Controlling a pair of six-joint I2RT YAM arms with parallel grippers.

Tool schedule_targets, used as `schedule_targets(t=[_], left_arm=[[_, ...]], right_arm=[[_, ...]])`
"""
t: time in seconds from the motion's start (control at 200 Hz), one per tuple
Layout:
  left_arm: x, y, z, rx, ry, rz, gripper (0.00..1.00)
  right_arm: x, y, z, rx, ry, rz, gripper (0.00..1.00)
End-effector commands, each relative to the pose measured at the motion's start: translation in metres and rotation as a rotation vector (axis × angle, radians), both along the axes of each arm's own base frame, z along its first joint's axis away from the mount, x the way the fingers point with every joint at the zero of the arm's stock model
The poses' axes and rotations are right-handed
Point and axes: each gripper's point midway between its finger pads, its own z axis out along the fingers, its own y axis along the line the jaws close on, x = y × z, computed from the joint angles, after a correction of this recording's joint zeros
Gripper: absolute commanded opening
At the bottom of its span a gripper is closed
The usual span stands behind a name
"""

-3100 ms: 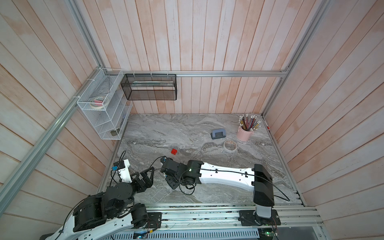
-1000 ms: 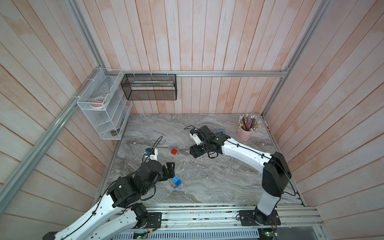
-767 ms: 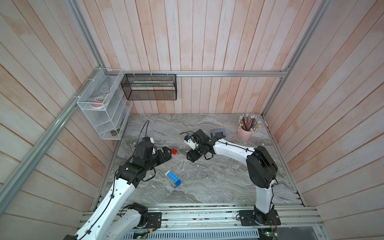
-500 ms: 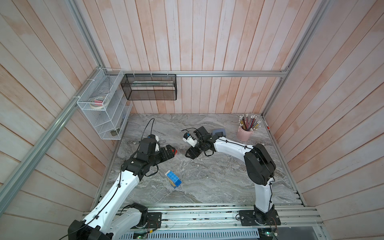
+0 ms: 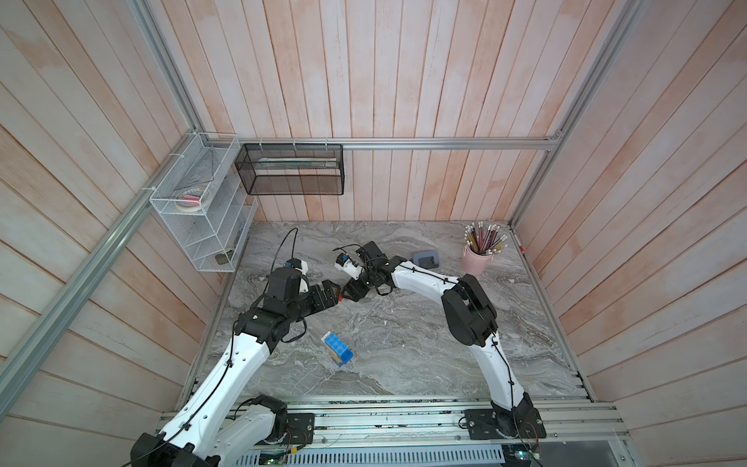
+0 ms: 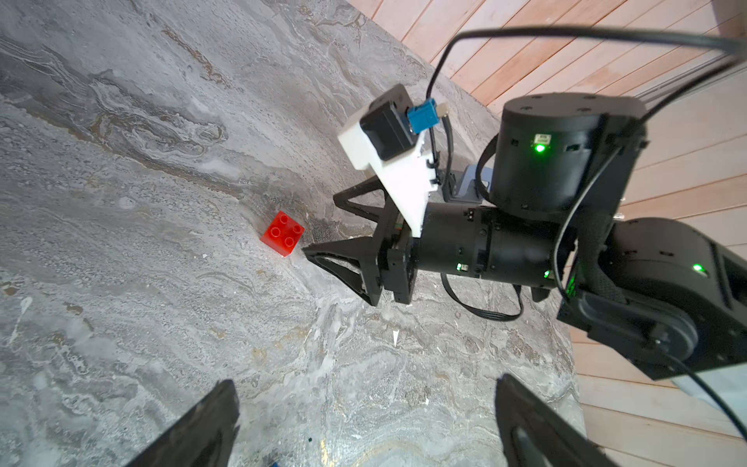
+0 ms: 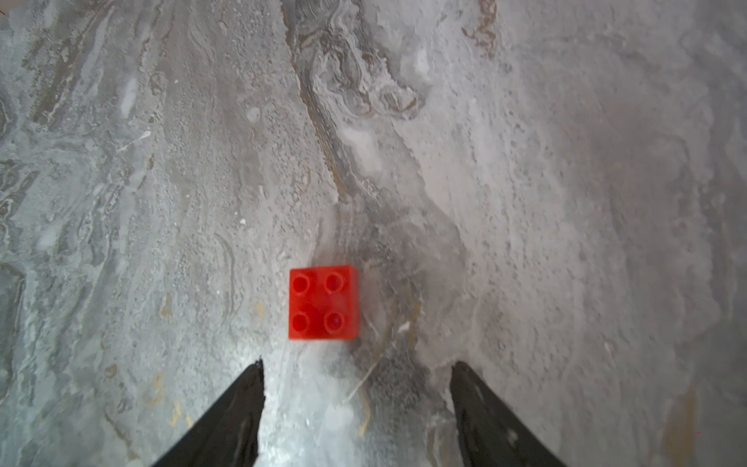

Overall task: Assemble a spoon with lego
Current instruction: Pick up the lego brick from the center of the board.

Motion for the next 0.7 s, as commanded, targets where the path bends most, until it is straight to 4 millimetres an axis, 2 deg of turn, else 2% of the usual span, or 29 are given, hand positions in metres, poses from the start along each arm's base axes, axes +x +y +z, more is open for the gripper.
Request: schedule_targets(t=[0.0, 0.175, 0.515, 0.695], left_arm=[[-0.004, 0.002, -0.001, 0.02, -0.017, -0.02, 1.0], [-0.009, 0.006, -0.003, 0.031, -0.014, -0.018, 1.0], [-0.014, 0.01, -0.006, 0.04, -0.013, -0.017, 1.0], [-0.015, 0.011, -0.007, 0.041, -0.012, -0.017, 1.0]], right_arm=[[-0.004, 0.013, -0.011, -0.029, -0.007, 0.026, 0.74], [0.001, 0.025, -0.021, -0.056, -0.025, 0.023, 0.73], [0.003, 0.021, -0.041, -0.113, -0.017, 0.008, 0.65], [0.002, 0.019, -0.04, -0.134, -0.037, 0.009, 0.58]])
